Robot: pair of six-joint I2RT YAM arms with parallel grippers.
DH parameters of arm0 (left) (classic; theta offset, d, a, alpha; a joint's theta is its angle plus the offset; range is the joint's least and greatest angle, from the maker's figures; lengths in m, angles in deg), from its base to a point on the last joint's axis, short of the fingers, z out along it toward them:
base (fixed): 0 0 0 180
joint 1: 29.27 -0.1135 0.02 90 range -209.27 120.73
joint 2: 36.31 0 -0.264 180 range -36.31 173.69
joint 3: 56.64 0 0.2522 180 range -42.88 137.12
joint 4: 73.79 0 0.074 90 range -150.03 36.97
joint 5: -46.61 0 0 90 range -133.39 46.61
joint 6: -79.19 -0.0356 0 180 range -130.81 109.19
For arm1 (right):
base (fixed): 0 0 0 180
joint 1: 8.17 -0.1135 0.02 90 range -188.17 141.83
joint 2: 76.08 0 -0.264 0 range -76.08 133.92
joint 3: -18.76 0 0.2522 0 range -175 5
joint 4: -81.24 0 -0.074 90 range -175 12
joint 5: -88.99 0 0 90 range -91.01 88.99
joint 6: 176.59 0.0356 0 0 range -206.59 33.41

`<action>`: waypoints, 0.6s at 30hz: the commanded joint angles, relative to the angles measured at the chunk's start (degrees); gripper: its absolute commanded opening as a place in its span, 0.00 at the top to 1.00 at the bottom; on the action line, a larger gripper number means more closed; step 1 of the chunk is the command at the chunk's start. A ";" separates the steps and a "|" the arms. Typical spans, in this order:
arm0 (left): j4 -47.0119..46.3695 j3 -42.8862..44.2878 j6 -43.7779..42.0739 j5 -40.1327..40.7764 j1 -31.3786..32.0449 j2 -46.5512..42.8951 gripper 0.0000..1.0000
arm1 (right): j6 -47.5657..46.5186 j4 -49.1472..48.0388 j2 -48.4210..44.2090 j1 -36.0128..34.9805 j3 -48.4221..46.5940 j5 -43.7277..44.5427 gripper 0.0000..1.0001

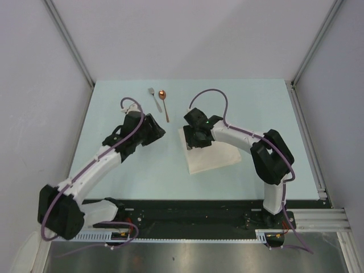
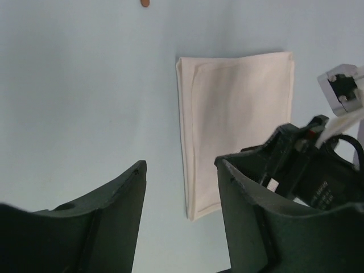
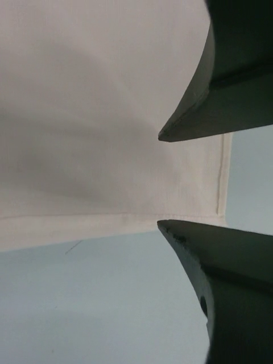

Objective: Fold the napkin into a case and place the utensils inside
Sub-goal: Smooth out the upper triangle-folded napkin at the center of the board.

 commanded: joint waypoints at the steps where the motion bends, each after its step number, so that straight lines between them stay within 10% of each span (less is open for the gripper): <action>1: -1.18 11.59 -10.44 -12.23 -0.73 13.64 0.49 | 3.02 -3.58 -5.90 2.84 5.39 -1.04 0.52; 6: -4.42 21.00 -17.75 -17.15 -0.64 29.65 0.63 | 6.09 -13.87 -14.16 7.42 18.06 -14.12 0.65; 18: -15.50 27.17 -27.16 -19.80 -0.55 43.98 0.62 | 7.33 -27.06 -16.46 11.03 29.50 -27.42 0.66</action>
